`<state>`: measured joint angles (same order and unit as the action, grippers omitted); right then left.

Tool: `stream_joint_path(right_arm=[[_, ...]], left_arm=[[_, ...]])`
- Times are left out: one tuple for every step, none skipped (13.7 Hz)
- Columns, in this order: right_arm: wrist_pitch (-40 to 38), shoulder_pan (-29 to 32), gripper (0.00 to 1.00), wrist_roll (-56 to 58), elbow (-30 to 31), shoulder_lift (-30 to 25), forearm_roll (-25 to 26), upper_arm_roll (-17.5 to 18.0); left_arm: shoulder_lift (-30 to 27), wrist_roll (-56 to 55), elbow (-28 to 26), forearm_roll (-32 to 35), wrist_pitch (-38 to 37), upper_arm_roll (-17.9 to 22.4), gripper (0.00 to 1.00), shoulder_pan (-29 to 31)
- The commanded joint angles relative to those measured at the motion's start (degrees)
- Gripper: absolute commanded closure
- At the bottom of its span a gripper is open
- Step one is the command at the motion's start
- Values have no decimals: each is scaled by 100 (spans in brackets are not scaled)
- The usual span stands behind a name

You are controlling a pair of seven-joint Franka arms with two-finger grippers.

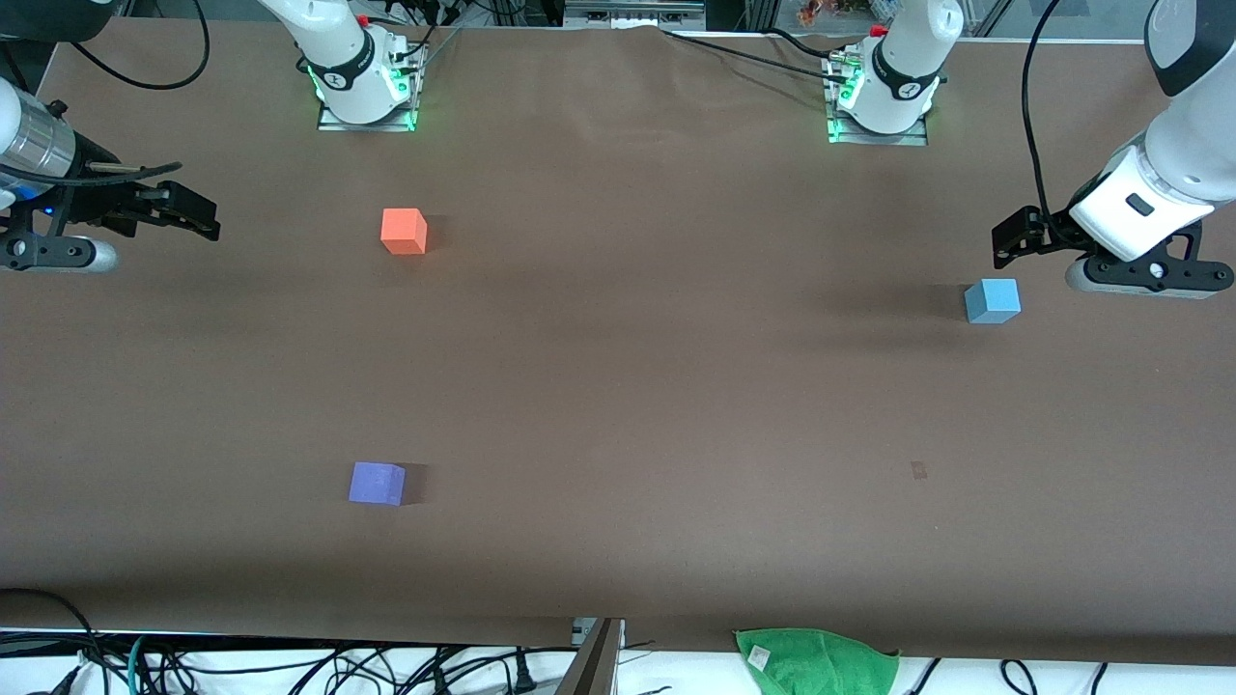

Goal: Place blue block between orange and purple blocks
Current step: 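Move the left gripper toward the light-blue cube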

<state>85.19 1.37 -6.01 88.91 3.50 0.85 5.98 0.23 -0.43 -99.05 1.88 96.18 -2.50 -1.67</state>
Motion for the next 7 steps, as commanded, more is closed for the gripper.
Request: stream_joint_path(right_arm=[[-20, 74, 0, 3, -120, 54, -103, 44], [-20, 74, 0, 12, -120, 54, -103, 44], [-20, 74, 0, 3, -120, 54, -103, 44], [-20, 74, 0, 12, -120, 54, -103, 44], [-20, 82, 0, 12, -120, 54, -103, 44], [-20, 74, 0, 3, -120, 54, -103, 44], [-20, 82, 0, 3, -120, 54, -111, 44]], left_arm=[[100, 52, 158, -74, -21, 66, 0, -70], [100, 52, 158, -74, -29, 66, 0, -61], [109, 60, 167, -65, -29, 66, 0, -61], [135, 43, 184, -65, -29, 66, 0, -61], [135, 17, 184, -57, -47, 57, 0, -52], [127, 17, 176, -65, -99, 57, 0, -44], [135, 8, 184, -57, -91, 57, 0, -44]])
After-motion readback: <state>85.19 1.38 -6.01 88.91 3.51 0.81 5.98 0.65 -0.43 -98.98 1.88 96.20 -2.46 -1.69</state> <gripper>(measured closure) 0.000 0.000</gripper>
